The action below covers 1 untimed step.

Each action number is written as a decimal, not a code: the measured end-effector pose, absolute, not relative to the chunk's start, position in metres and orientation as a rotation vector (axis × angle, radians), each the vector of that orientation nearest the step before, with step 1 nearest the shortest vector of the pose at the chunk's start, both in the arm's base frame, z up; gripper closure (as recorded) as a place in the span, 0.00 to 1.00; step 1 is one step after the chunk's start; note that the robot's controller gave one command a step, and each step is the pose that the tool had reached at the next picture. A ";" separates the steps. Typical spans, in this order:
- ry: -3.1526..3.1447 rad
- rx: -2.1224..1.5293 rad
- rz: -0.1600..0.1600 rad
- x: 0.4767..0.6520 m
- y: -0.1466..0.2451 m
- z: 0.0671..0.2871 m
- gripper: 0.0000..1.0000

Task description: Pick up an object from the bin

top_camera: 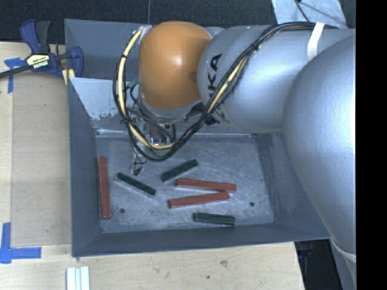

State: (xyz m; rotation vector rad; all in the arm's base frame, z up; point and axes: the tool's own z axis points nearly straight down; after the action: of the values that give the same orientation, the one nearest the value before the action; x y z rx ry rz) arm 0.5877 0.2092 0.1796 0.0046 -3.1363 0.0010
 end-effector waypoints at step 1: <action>-3.136 0.019 0.007 0.577 0.127 0.082 0.00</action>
Offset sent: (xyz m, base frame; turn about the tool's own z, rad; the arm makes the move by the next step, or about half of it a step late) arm -0.0098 -0.0768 -0.0928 -0.0140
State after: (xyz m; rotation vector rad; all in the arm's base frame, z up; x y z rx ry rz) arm 0.5766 0.1270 0.0820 0.0188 -3.1355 0.0074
